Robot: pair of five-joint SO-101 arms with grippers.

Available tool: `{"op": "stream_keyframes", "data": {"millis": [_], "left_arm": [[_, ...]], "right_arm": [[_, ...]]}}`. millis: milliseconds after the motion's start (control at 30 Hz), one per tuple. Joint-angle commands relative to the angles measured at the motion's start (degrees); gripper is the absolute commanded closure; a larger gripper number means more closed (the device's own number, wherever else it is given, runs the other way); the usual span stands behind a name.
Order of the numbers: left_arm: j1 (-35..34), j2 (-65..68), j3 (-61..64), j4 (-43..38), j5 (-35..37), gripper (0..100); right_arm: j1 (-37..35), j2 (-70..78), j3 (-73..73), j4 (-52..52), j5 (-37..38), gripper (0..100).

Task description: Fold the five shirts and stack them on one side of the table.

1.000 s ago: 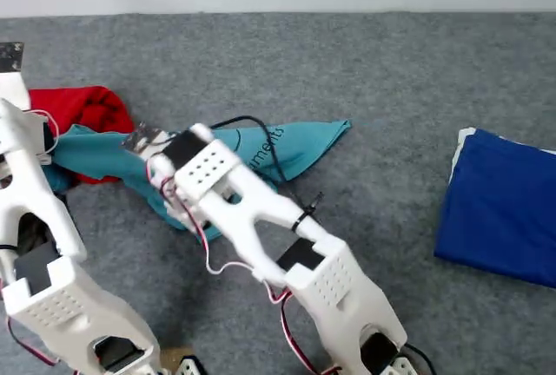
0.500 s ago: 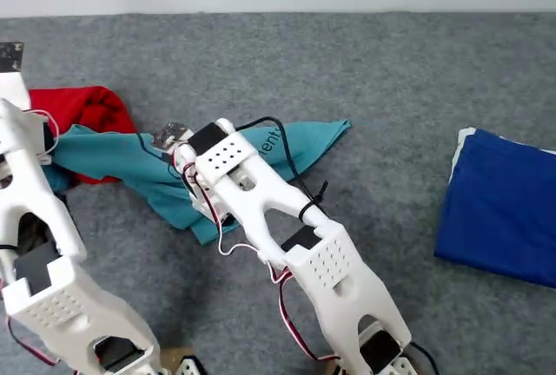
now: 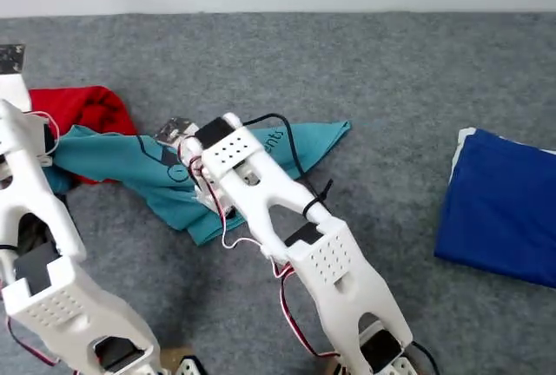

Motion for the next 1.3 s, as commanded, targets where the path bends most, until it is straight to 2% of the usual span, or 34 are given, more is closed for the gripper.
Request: {"op": "stream_keyframes", "data": {"millis": [0,100,333,467,600,733,933,1033,1200,1267], "left_arm": [[0.88,-1.05,-0.92,1.93,0.0,99],[2.9,-1.05,-2.95,5.54,0.0,99],[7.21,-1.05,-14.02,15.91,-0.18,99],[10.2,-1.05,-20.88,23.03,-4.31,99],[10.9,-3.43,-20.97,23.03,-6.95,99],[13.54,-10.2,-14.46,23.03,-12.92,99],[19.78,-18.37,5.49,22.86,-20.31,98],[21.45,-19.52,12.09,22.77,-21.19,98],[23.47,-19.34,15.52,22.42,-21.8,98],[24.79,-19.08,16.92,20.13,-22.33,94]], "right_arm": [[3.56,-4.7,-5.1,4.53,2.73,99.0],[6.2,-6.81,-8.97,9.54,5.98,99.0],[13.58,-19.82,-9.85,9.45,12.04,99.0],[18.15,-27.91,-9.76,9.54,14.95,99.0],[23.87,-34.86,-8.62,9.63,17.41,99.1],[28.7,-41.71,-0.44,9.63,21.01,99.1],[34.95,-49.36,14.51,9.36,22.95,99.1],[37.58,-49.71,18.55,9.19,22.95,99.0],[40.75,-49.63,24.44,4.09,22.86,99.0],[40.92,-49.63,26.73,1.27,22.86,99.0]]}}
